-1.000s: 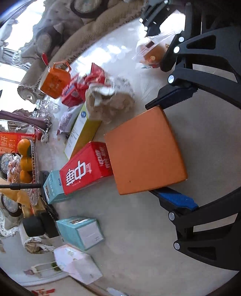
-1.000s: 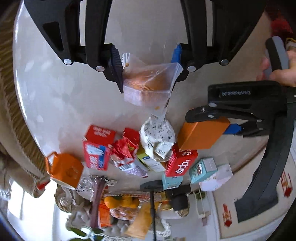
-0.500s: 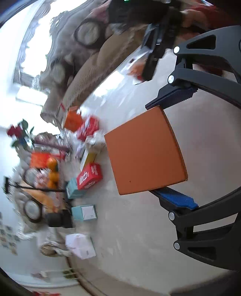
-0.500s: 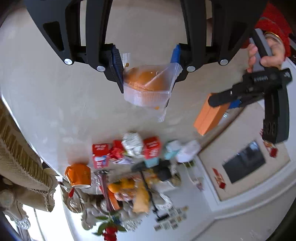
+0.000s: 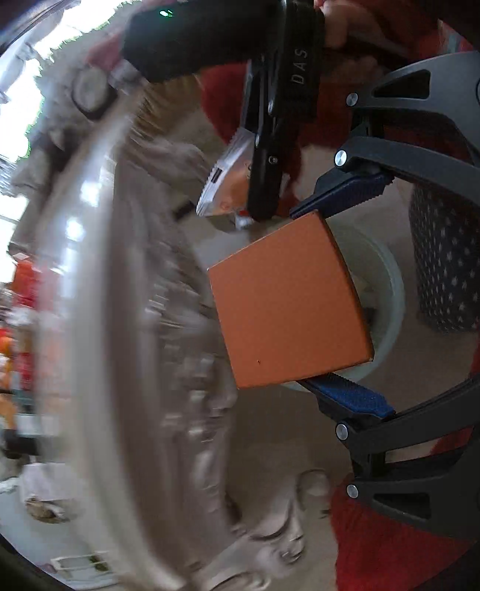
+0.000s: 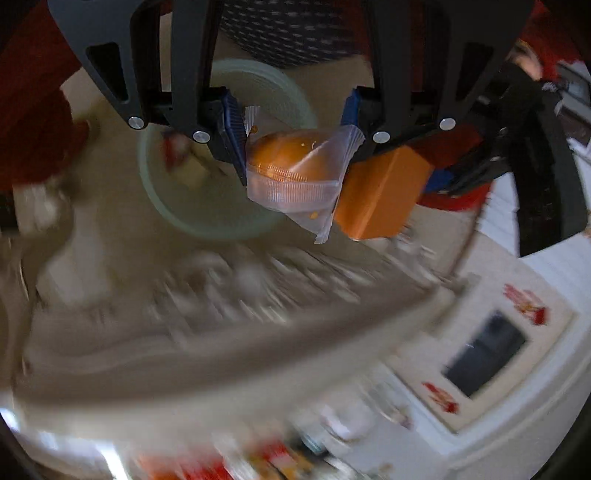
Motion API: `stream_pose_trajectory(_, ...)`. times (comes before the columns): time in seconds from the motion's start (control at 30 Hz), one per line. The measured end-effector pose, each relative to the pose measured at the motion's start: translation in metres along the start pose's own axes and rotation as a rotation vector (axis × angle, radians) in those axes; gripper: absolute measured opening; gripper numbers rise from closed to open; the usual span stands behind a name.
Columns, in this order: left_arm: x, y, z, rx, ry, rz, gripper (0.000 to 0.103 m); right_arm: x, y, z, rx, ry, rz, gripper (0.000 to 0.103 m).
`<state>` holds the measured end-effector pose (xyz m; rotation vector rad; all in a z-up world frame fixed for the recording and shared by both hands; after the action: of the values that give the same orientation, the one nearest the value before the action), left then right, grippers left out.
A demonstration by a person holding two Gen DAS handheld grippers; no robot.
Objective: Collect trash
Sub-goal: 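Carry orange box and bun bag over the wastebasket and open both tools, then swing both open tools back toward the table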
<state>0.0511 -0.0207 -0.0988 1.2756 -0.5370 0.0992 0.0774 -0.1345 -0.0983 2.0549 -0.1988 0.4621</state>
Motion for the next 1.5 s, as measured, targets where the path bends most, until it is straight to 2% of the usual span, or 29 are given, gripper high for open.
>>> stream_pose_trajectory(0.1, -0.011, -0.049, -0.014, 0.026, 0.012, -0.077, 0.078, -0.005, -0.035, 0.023, -0.098, -0.021, -0.065, 0.041)
stream_pose_trajectory(0.17, -0.018, -0.071, -0.018, 0.039, 0.01, -0.117, 0.078, -0.011, -0.05, 0.035, -0.129, -0.043, -0.098, 0.041)
stream_pose_trajectory(0.37, -0.032, -0.097, -0.028, 0.082, 0.026, -0.178, 0.079, -0.012, -0.061, 0.046, -0.157, -0.074, -0.112, 0.043)
stream_pose_trajectory(0.4, -0.031, -0.098, -0.03, 0.086, 0.033, -0.178, 0.079, -0.011, -0.064, 0.047, -0.156, -0.082, -0.12, 0.047)
stream_pose_trajectory(0.43, -0.03, -0.099, -0.03, 0.088, 0.039, -0.18, 0.08, -0.018, -0.063, 0.047, -0.159, -0.087, -0.125, 0.055)
stream_pose_trajectory(0.47, -0.029, -0.101, -0.03, 0.093, 0.045, -0.184, 0.08, -0.018, -0.064, 0.048, -0.167, -0.091, -0.127, 0.077)
stream_pose_trajectory(0.5, -0.029, -0.103, -0.032, 0.106, 0.044, -0.182, 0.08, -0.022, -0.065, 0.048, -0.173, -0.092, -0.125, 0.087)
stream_pose_trajectory(0.53, -0.031, -0.104, -0.034, 0.123, 0.039, -0.176, 0.087, -0.023, -0.064, 0.047, -0.176, -0.09, -0.121, 0.087)
stream_pose_trajectory(0.6, -0.031, -0.106, -0.033, 0.161, 0.03, -0.169, 0.092, -0.024, -0.066, 0.05, -0.171, -0.096, -0.123, 0.087)
stream_pose_trajectory(0.97, -0.023, -0.093, -0.042, 0.161, 0.079, -0.129, 0.092, -0.027, -0.069, 0.055, -0.176, -0.124, -0.136, 0.087)
stream_pose_trajectory(1.33, -0.025, -0.096, -0.039, 0.17, 0.07, -0.141, 0.092, -0.029, -0.071, 0.055, -0.169, -0.136, -0.151, 0.087)
stream_pose_trajectory(1.5, -0.025, -0.094, -0.035, 0.145, 0.059, -0.13, 0.092, -0.029, -0.068, 0.047, -0.15, -0.113, -0.145, 0.087)
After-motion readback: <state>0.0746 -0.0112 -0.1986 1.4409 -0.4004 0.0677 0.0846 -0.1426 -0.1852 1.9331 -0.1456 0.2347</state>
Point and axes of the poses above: each gripper's, at about its wrist camera, not at the fingertips, and y roughly against the way its jaws point, z to its right, x to its top, the point moved 6 cm from there along -y, roughly the way its jaws point, and after that the axes turned 5 degrees about -z, right-handed, at the moved point
